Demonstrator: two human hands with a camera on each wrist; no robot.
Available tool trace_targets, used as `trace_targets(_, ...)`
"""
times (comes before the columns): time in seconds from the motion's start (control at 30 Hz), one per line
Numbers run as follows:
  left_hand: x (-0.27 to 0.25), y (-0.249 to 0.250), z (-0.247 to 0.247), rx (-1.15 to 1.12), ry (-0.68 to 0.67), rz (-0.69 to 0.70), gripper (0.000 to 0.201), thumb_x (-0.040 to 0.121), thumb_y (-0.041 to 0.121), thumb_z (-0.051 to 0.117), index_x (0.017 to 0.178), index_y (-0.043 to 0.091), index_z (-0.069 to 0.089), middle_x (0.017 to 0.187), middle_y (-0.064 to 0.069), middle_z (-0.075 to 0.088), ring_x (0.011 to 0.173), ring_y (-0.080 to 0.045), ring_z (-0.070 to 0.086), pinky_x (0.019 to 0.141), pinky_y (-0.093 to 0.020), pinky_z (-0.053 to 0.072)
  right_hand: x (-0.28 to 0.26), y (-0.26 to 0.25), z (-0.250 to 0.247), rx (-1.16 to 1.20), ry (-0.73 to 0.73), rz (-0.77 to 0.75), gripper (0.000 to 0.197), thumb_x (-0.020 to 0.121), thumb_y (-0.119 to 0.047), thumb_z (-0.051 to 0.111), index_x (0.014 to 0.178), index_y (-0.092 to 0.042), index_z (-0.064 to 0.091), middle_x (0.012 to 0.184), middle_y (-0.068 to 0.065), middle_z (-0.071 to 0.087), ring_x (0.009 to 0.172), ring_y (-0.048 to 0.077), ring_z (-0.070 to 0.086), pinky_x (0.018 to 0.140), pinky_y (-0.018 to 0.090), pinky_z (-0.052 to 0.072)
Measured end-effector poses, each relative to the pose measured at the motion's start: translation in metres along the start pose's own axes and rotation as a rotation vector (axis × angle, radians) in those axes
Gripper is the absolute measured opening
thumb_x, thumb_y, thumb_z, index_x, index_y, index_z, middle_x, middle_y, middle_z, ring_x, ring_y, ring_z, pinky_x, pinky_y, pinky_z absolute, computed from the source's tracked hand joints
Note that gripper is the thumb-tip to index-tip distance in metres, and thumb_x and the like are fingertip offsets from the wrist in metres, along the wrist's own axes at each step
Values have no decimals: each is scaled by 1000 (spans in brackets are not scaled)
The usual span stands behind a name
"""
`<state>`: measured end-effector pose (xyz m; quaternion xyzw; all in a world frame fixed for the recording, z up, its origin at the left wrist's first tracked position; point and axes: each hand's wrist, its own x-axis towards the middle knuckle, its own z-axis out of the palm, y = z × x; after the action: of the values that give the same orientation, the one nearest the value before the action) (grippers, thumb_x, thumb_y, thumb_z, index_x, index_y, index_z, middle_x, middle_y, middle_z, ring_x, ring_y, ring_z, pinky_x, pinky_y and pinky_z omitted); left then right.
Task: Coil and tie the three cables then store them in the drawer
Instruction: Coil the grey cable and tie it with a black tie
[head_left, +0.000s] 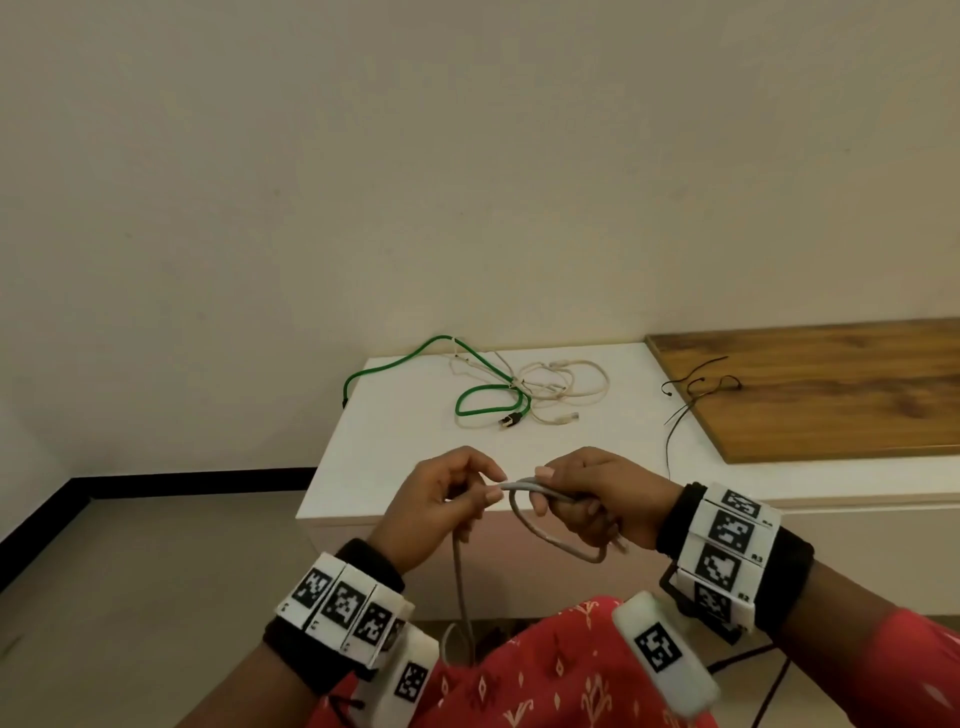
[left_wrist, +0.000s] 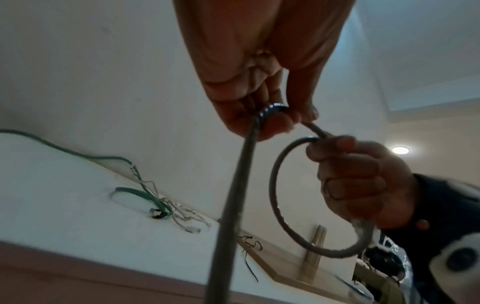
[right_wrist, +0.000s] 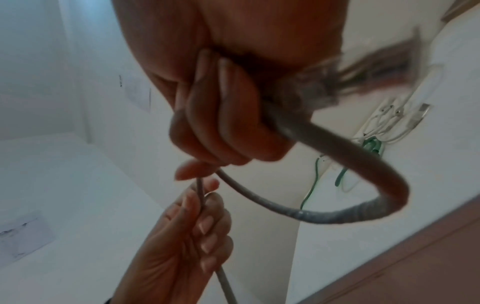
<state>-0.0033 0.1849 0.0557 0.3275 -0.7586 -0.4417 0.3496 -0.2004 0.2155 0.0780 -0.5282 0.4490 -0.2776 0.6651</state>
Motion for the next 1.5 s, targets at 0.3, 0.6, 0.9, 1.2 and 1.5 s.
trace_targets(0.3, 13, 15, 1, 65, 80, 86, 24, 81, -1, 63, 67, 19, 60, 52, 16, 61, 48, 2, 51, 47, -6, 37, -2, -2, 2, 62, -126, -38, 43, 95, -34, 30, 82, -4, 59, 41, -3, 42, 28, 6, 33, 32, 15, 31)
trace_targets(0.6, 25, 14, 5, -117, 65, -8, 15, 84, 8, 61, 72, 15, 59, 47, 6, 51, 39, -8, 42, 37, -18, 35, -3, -8, -1, 137, 30, -73, 41, 95, -35, 33, 68, -11, 53, 38, -9, 27, 28, 3, 18, 34, 15, 11)
trace_targets(0.9, 12, -33, 0, -236, 16, -74, 23, 93, 6, 46, 91, 13, 68, 51, 7, 48, 42, -7, 40, 43, -16, 39, -21, -33, -32, 575, 101, -199, 25, 74, -23, 42, 50, -16, 47, 34, -11, 20, 27, 5, 9, 28, 10, 15)
trace_targets(1.2, 20, -53, 6, 536, -49, 92, 59, 87, 9, 34, 137, 38, 23, 75, 16, 57, 76, 2, 53, 83, -20, 45, -11, -26, -58, 809, -128, -465, 44, 97, -21, 17, 88, -4, 57, 59, 1, 37, 49, 15, 31, 50, 27, 36)
trace_targets(1.5, 33, -12, 37, 1467, -265, 568, 44, 51, 22, 79, 92, 22, 65, 51, 6, 55, 36, -9, 48, 33, -16, 25, -10, -24, -25, 485, 351, -570, 33, 98, -24, 26, 72, -14, 43, 48, -7, 33, 39, 7, 30, 40, 18, 34)
